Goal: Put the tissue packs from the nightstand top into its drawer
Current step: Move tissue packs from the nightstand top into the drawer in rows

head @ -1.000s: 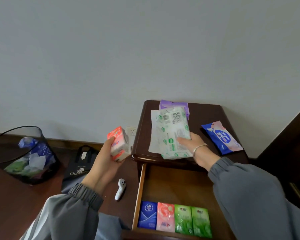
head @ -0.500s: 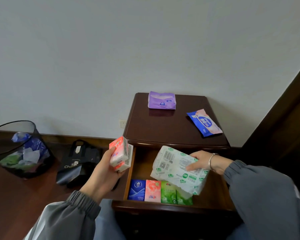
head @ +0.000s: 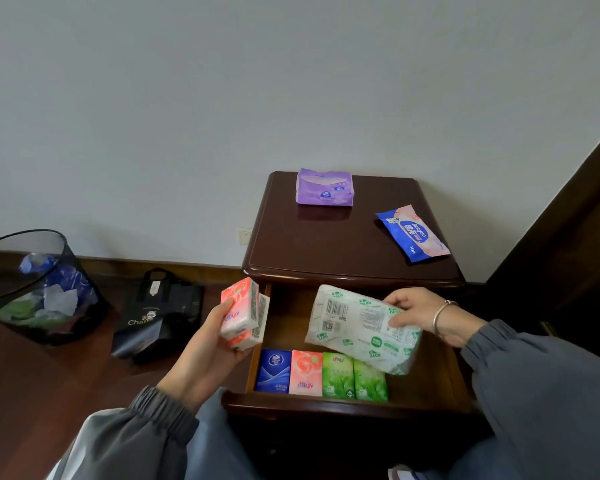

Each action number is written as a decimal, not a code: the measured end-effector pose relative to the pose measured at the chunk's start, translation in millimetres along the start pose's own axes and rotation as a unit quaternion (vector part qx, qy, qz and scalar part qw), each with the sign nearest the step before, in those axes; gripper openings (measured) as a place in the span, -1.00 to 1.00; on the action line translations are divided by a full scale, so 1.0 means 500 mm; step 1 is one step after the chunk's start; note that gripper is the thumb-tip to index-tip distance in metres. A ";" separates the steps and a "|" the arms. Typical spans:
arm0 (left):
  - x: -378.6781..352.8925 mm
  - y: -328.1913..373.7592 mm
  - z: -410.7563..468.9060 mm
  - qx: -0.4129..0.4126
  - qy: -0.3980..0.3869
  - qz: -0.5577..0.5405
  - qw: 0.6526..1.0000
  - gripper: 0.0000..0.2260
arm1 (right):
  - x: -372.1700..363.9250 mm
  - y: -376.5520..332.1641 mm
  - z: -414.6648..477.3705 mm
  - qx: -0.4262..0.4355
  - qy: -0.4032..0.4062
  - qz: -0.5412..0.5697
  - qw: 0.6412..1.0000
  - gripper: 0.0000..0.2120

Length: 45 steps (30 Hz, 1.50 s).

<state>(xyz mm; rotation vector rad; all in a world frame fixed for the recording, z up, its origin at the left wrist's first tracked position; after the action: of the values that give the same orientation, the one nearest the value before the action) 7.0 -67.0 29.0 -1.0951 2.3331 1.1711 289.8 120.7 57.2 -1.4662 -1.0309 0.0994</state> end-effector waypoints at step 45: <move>-0.211 -0.140 0.068 -0.011 0.037 0.289 0.957 -0.71 | -0.131 -0.011 -0.065 -0.071 0.022 0.282 0.957 -0.57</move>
<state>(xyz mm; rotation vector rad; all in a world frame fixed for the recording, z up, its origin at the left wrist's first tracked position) 126.9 -14.4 29.3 -0.4639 2.8048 1.3557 268.0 53.9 36.0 -1.8531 -0.5654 0.4063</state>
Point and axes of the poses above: each hand's wrist, its own z-axis towards the middle knuckle, its own x-axis out of the back of the hand, y = z × x, the point moved 5 cm from there along z, towards the middle knuckle, and after that the axes turned 13 degrees about x, right-handed, at the moved point
